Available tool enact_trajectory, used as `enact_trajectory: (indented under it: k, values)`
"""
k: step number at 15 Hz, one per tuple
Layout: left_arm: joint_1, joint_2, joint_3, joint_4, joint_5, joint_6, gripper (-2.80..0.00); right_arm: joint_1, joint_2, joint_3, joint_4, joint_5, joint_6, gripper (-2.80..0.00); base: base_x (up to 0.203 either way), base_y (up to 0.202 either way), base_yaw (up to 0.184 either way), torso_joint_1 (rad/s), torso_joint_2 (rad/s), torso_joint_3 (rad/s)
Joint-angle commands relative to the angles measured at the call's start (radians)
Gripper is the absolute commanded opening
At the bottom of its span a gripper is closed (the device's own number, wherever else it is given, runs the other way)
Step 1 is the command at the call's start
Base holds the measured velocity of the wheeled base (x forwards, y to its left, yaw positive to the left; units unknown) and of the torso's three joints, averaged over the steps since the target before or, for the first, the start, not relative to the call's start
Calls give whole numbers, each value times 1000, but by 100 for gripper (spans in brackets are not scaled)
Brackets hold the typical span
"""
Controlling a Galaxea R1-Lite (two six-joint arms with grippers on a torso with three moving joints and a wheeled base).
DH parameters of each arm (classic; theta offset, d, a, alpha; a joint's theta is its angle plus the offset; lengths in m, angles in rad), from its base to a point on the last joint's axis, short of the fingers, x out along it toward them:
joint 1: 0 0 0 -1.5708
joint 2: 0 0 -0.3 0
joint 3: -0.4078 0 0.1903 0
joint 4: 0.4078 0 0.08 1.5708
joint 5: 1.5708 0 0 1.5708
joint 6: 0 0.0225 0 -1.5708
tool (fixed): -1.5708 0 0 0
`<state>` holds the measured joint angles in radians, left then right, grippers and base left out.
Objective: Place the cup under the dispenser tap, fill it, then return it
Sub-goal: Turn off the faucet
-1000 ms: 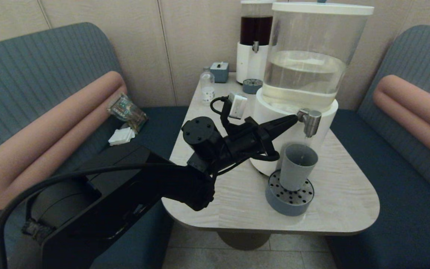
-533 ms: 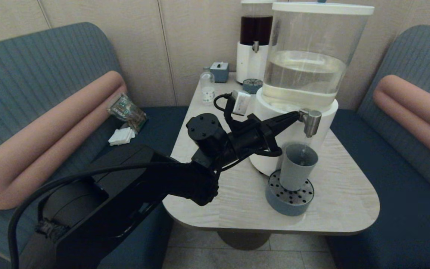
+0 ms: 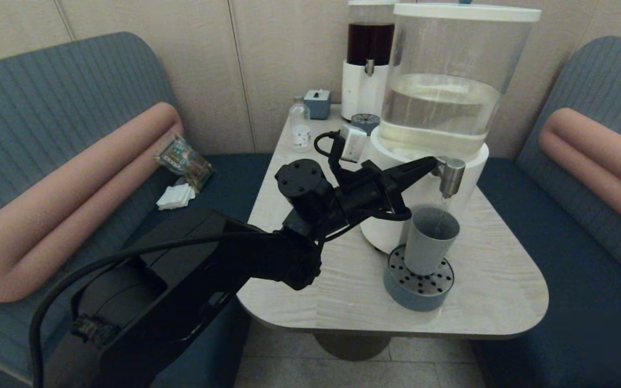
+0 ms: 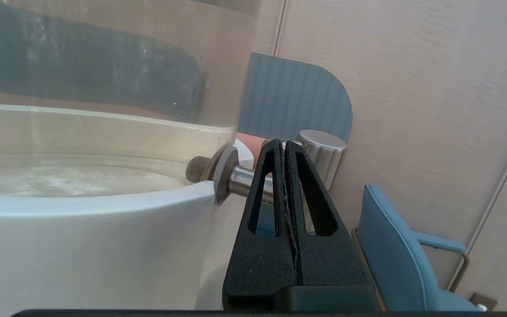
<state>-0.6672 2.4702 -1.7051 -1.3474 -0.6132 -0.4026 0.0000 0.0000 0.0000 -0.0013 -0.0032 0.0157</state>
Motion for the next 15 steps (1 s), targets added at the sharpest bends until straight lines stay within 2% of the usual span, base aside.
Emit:
enact_trajectory:
  k: [1, 13, 15]
  values:
    - [0, 22, -35, 12, -2, -2, -280, 0, 2, 2, -1, 0, 0, -280, 0, 0, 0, 0, 0, 0]
    - [-14, 70, -218, 146, 0, -2, -280, 0, 2, 2, 0, 0, 0, -280, 0, 0, 0, 0, 0, 0]
    - [-24, 72, -220, 160, -4, -2, -280, 0, 2, 2, 0, 0, 0, -280, 0, 0, 0, 0, 0, 0]
